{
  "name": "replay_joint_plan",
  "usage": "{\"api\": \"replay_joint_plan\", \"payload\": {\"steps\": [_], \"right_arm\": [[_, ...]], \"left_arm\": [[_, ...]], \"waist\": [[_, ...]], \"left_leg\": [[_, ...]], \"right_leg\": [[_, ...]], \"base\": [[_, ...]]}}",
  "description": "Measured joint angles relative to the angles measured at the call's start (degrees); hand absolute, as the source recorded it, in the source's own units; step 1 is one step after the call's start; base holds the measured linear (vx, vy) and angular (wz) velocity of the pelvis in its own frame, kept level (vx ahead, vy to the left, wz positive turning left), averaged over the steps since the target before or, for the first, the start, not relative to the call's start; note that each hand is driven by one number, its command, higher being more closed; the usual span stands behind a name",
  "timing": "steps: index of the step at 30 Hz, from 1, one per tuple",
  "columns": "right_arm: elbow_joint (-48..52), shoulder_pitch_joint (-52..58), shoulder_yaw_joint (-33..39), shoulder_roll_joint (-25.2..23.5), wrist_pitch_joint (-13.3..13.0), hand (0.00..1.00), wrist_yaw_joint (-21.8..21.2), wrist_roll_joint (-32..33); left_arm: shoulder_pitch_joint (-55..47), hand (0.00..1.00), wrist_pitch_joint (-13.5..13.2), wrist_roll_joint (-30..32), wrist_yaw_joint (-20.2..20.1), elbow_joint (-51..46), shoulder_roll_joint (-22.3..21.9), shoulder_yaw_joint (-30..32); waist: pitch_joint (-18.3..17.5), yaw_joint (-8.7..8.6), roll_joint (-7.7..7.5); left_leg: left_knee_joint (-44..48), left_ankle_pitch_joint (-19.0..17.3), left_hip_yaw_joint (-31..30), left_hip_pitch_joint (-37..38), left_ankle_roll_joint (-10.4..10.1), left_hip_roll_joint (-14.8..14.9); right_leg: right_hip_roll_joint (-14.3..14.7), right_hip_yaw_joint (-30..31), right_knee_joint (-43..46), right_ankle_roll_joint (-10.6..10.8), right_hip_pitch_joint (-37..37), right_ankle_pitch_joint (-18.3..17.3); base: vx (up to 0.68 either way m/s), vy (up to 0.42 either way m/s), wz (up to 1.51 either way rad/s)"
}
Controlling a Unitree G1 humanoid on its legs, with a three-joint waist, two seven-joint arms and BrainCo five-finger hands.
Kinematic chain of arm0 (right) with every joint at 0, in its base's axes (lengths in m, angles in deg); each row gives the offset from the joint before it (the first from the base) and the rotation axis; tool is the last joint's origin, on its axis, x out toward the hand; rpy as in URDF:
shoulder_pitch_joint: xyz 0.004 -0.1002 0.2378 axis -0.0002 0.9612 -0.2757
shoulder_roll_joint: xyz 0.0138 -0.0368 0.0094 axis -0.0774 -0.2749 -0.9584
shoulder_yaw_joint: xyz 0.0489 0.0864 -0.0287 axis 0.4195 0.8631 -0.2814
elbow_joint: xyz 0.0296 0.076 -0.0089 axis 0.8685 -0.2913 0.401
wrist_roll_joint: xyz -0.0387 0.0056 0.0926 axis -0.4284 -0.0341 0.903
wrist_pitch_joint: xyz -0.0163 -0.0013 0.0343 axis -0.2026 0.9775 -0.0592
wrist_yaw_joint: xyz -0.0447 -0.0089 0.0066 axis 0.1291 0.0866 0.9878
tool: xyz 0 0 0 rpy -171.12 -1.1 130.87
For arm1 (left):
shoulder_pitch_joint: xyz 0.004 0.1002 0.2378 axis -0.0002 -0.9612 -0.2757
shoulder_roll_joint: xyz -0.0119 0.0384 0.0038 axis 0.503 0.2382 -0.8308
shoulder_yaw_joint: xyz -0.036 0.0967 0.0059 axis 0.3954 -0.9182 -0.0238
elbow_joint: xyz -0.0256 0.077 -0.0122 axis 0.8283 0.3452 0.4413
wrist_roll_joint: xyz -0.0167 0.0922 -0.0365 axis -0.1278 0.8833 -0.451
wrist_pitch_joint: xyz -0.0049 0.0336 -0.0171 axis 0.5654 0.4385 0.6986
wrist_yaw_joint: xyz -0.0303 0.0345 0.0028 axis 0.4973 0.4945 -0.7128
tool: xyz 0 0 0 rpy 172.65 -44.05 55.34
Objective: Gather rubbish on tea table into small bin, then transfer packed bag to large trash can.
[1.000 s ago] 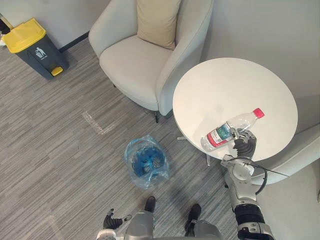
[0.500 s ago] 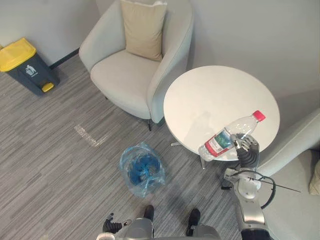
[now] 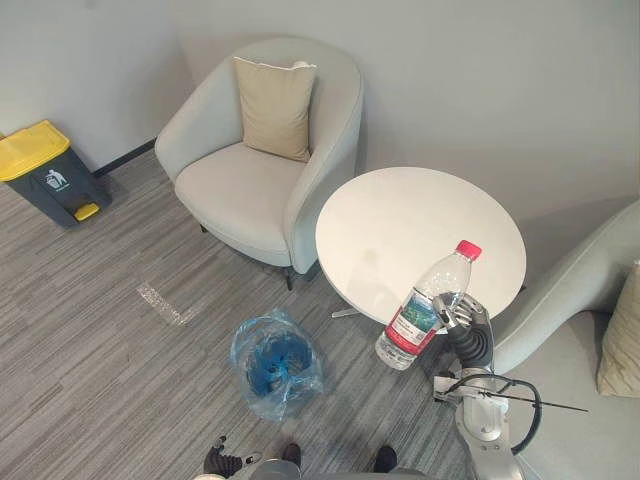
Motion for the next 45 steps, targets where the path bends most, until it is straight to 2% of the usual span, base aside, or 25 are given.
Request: {"api": "replay_joint_plan", "payload": {"steps": [4,7,8,9,11,12,13,14,15,17,20,22,23,24,25,26,28,30,31,32,35,36,39,42,45], "right_arm": [[2.02,0.67,-1.77,0.14,0.0,1.0,0.19,-1.8],[4.21,0.82,-3.03,0.6,-0.21,1.0,1.04,-1.84],[4.38,0.35,-3.11,0.94,-0.66,1.0,1.64,-1.84],[4.21,-0.36,-3.08,1.32,-0.66,1.0,2.02,-1.85],[4.18,-2.56,-3.22,2.09,-0.58,1.0,2.71,-1.92],[4.14,-3.67,-2.96,2.27,-0.6,1.0,3.04,-1.91],[4.18,-5.11,-1.8,2.35,-0.67,1.0,3.54,-1.89],[4.18,-5.65,-0.11,2.61,-0.57,1.0,3.75,-1.86],[4.11,-5.91,1.36,2.76,-0.37,1.0,3.93,-1.89],[4.15,-5.86,2.45,2.4,-0.23,1.0,4.14,-1.96],[4.15,-5.98,1.39,1.49,-0.14,1.0,4.37,-2.02],[3.87,-6.11,-0.06,0.7,0.36,1.0,3.9,-2.07],[3.54,-6.02,-0.85,0.34,0.36,1.0,3.87,-2.1],[2.66,-5.94,-1.79,0.27,0.36,1.0,3.61,-2.29],[1.33,-5.7,-2.67,0.18,0.35,1.0,3.31,-2.96],[0.91,-5.23,-3.27,0.13,0.35,1.0,2.97,-3.3],[0.83,-4.3,-3.91,0.0,0.29,1.0,1.98,-3.98],[0.84,-3.97,-3.74,0.22,0.3,1.0,1.51,-4.06],[0.85,-3.69,-3.64,0.21,0.28,1.0,1.48,-4.06],[0.94,-3.3,-3.56,0.19,0.27,1.0,1.48,-4.05],[0.71,-3.61,-2.99,2.82,0.59,1.0,1.28,-4.06],[0.71,-3.74,-2.86,2.79,0.72,1.0,1.1,-4.06],[0.88,-3.25,-1.13,2.06,0.73,1.0,1.02,-3.98],[1.55,-2.89,-0.93,2.34,0.72,1.0,0.93,-3.97],[2.27,-2.91,-1.15,2.18,0.35,1.0,0.64,-3.99]], "left_arm": [[0.02,0.0,-0.07,0.47,-0.02,0.39,0.08,-0.18],[0.07,0.0,-0.13,0.47,0.07,-0.36,0.6,-0.14],[0.07,0.0,-0.18,0.48,0.15,-0.78,0.81,-0.18],[0.2,0.0,-0.16,0.47,0.26,-0.83,0.84,-0.43],[0.21,0.0,-0.06,0.58,0.9,-0.77,1.04,-0.56],[0.43,0.0,-0.04,0.71,1.05,-0.52,1.0,-0.58],[1.28,0.0,0.01,1.03,1.15,-0.03,0.97,-0.59],[1.86,0.0,0.05,1.88,1.15,0.03,0.51,-1.02],[2.14,0.0,0.05,2.7,1.17,0.03,0.38,-1.7],[2.45,0.0,0.03,3.37,1.14,-0.04,0.95,-2.5],[2.86,0.0,-0.17,3.64,1.09,-0.92,2.39,-3.32],[2.95,0.0,-0.16,3.53,1.14,-0.86,2.69,-3.39],[2.84,0.0,-0.16,3.44,1.13,-0.77,2.9,-3.41],[2.58,0.0,-0.12,3.12,1.16,-0.6,2.99,-3.4],[2.27,0.0,-0.06,2.87,1.15,-0.51,3.0,-3.37],[2.13,0.0,-0.02,2.64,1.17,-0.41,3.02,-3.31],[2.04,0.0,0.0,2.57,1.15,0.0,3.21,-3.25],[2.21,0.0,-0.01,2.59,1.15,1.03,3.22,-3.26],[2.23,0.0,-0.07,2.63,1.04,1.4,3.36,-2.83],[2.3,0.0,-0.09,2.68,1.06,1.7,3.69,-2.59],[2.66,0.0,-0.01,2.76,1.15,2.49,0.59,-2.12],[2.63,0.0,0.01,2.76,1.13,2.51,0.34,-2.1],[2.66,0.0,-0.06,3.52,1.02,2.37,0.33,-2.12],[3.3,0.0,-0.07,3.96,1.0,1.93,0.93,-2.1],[3.54,0.0,-0.05,4.45,1.03,1.86,0.79,-2.1]], "waist": [[-0.4,0.07,0.08],[0.98,-0.59,-0.21],[1.07,-0.67,-0.28],[1.1,-1.01,-0.37],[1.06,-1.12,-0.57],[0.98,-1.47,-0.98],[1.04,-2.21,-0.52],[1.03,-2.54,0.6],[1.11,-2.54,1.07],[1.11,-2.93,0.67],[1.89,-2.81,-1.43],[2.95,-2.78,-1.93],[3.12,-2.91,-2.11],[3.2,-3.23,-2.24],[3.54,-3.64,-1.7],[3.52,-3.99,-1.66],[3.54,-4.78,-1.71],[3.54,-5.47,-1.68],[3.34,-5.42,-2.23],[2.69,-5.44,-3.45],[2.51,-5.1,1.01],[2.34,-4.93,1.94],[2.41,-4.94,1.79],[3.02,-4.46,0.73],[3.13,-3.97,0.79]], "left_leg": [[0.51,0.02,-0.87,-0.71,0.0,-0.1],[4.77,0.01,-2.81,-3.72,0.0,-1.2],[6.52,-0.03,-0.72,-6.13,0.77,-1.39],[5.95,-1.92,4.67,-6.74,4.97,-0.37],[2.75,-1.18,13.12,-6.63,8.71,1.39],[2.34,-1.02,16.17,-6.57,8.23,1.87],[6.36,-1.67,21.16,-9.16,7.87,3.58],[8.41,-0.77,25.73,-10.03,8.07,5.38],[7.53,1.45,26.28,-9.17,4.45,5.5],[2.35,3.87,24.79,-5.91,0.26,3.41],[1.44,2.76,24.82,-5.06,1.59,0.75],[1.72,0.79,25.04,-3.03,2.43,-0.92],[2.12,0.08,24.99,-2.3,2.83,-1.5],[2.29,-0.78,24.62,-1.48,3.26,-1.81],[2.25,-1.53,23.85,-0.27,3.71,-1.47],[2.3,-1.84,22.99,-0.1,3.87,-1.15],[2.0,-2.28,20.89,0.3,3.97,-0.51],[2.33,-2.73,19.41,0.9,3.92,-0.5],[4.1,-3.06,18.3,0.73,3.13,-1.43],[5.55,-4.21,17.59,0.4,2.87,-2.72],[8.45,-6.9,15.13,-0.72,1.5,-0.32],[8.27,-7.37,14.93,-0.62,1.3,0.43],[10.06,-8.21,14.69,-0.56,0.32,1.96],[18.26,-8.66,15.26,-2.72,0.56,2.14],[18.52,-8.74,15.17,-2.11,0.65,1.85]], "right_leg": [[-0.1,-0.59,0.27,-0.01,-0.04,-0.26],[-1.55,-3.62,5.31,0.03,-1.09,-3.71],[-2.17,-4.9,7.58,-0.06,-2.34,-6.0],[-2.66,-6.52,8.87,-0.66,-3.13,-6.35],[-3.89,-9.14,8.91,-1.05,-3.48,-6.19],[-5.18,-10.62,8.79,-0.95,-4.07,-5.36],[-6.15,-13.32,8.93,-0.53,-4.12,-5.1],[-6.17,-15.1,9.23,-0.39,-3.39,-5.18],[-6.04,-15.57,9.19,-0.06,-2.15,-5.23],[-7.13,-14.83,9.01,0.69,-0.64,-4.73],[-10.57,-12.65,13.32,1.74,-2.29,-5.77],[-14.26,-8.49,22.47,1.17,-5.06,-6.36],[-15.44,-6.62,26.3,0.21,-6.25,-6.18],[-16.15,-3.84,31.96,-3.07,-8.63,-4.97],[-15.1,0.16,36.53,-4.75,-11.46,-5.89],[-12.9,2.71,38.04,-3.45,-12.68,-8.31],[-6.15,7.43,37.16,-1.65,-15.3,-12.88],[-0.58,9.97,31.27,-1.3,-16.88,-13.18],[0.8,10.79,24.6,-2.4,-15.96,-9.49],[0.6,10.89,20.74,-3.17,-15.85,-5.52],[2.09,8.32,16.74,-3.27,-12.44,-5.71],[2.76,7.5,15.65,-3.39,-11.67,-5.62],[3.86,5.55,12.57,-3.42,-7.96,-5.6],[3.63,5.26,9.04,-3.75,-3.82,-5.01],[3.54,6.12,7.86,-3.58,-2.7,-4.78]], "base": [[-0.02,0.002,0.1],[-0.06,0.006,0.66],[-0.1,0.014,0.91],[-0.1,0.006,0.85],[-0.04,-0.01,0.71],[0.02,0.084,0.86],[0.04,0.14,0.95],[0.05,0.137,0.95],[0.06,0.1,0.67],[0.09,0.151,0.44],[0.06,0.189,0.09],[0.04,0.201,-0.09],[0.0,0.182,0.0],[0.08,0.171,0.09],[0.1,0.106,0.17],[0.14,0.078,0.32],[0.13,0.011,0.49],[0.23,-0.022,0.6],[0.23,-0.041,0.69],[0.27,-0.065,0.55],[0.28,-0.034,0.34],[0.25,-0.03,0.25],[0.18,-0.065,0.33],[0.09,-0.004,0.19],[0.05,0.041,-0.08]]}}
